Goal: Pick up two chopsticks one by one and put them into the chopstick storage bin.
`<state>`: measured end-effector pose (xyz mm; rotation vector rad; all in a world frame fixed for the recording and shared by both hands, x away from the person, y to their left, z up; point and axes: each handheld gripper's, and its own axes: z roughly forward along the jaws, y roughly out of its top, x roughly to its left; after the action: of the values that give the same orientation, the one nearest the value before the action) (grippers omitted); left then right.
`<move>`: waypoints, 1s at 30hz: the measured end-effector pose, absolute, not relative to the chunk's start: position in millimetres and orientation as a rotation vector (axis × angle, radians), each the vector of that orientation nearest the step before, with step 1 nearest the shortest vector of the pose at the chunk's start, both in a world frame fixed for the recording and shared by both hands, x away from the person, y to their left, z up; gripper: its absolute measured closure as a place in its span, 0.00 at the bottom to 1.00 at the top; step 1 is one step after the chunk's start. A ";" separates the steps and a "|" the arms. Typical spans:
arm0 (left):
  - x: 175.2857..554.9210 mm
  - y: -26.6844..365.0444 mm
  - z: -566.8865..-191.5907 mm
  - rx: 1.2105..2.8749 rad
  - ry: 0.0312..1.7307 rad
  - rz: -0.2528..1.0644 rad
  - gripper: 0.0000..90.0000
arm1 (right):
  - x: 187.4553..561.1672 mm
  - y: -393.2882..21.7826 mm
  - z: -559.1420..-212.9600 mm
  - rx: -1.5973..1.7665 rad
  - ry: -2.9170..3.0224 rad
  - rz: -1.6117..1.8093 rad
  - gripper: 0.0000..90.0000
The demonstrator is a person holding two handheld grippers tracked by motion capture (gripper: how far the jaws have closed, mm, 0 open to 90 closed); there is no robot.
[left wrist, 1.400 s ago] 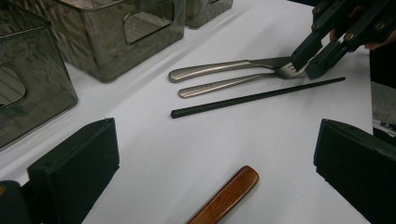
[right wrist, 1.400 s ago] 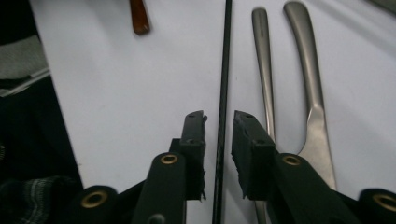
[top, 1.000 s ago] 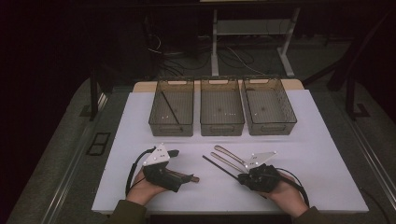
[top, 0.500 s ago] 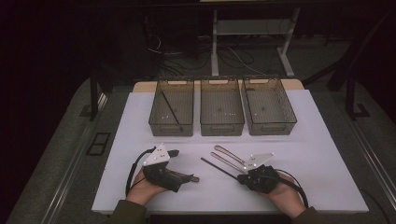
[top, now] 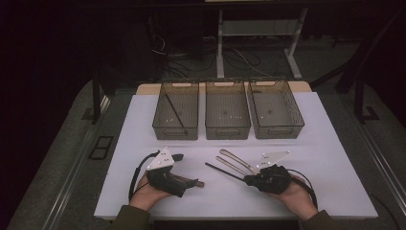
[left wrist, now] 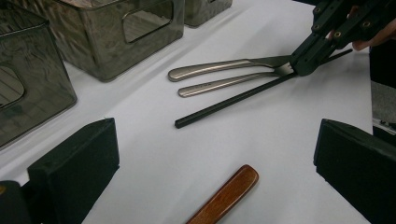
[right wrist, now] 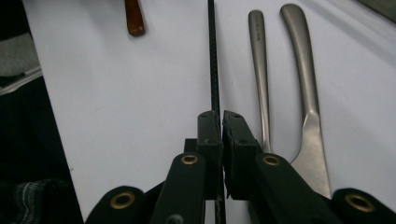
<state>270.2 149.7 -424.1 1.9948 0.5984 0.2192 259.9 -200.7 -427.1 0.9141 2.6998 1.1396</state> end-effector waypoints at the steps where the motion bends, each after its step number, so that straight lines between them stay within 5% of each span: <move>1: 270.2 149.7 -424.1 1.995 0.598 0.219 0.00 | 260.3 -201.4 -425.9 0.913 2.696 1.142 0.95; 30: 270.3 148.8 -423.9 1.996 0.594 0.225 0.00 | 273.3 -212.1 -389.5 0.885 2.554 1.352 0.95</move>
<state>270.3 148.8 -423.9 1.9957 0.5942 0.2248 273.3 -212.1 -389.5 0.8849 2.5545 1.3519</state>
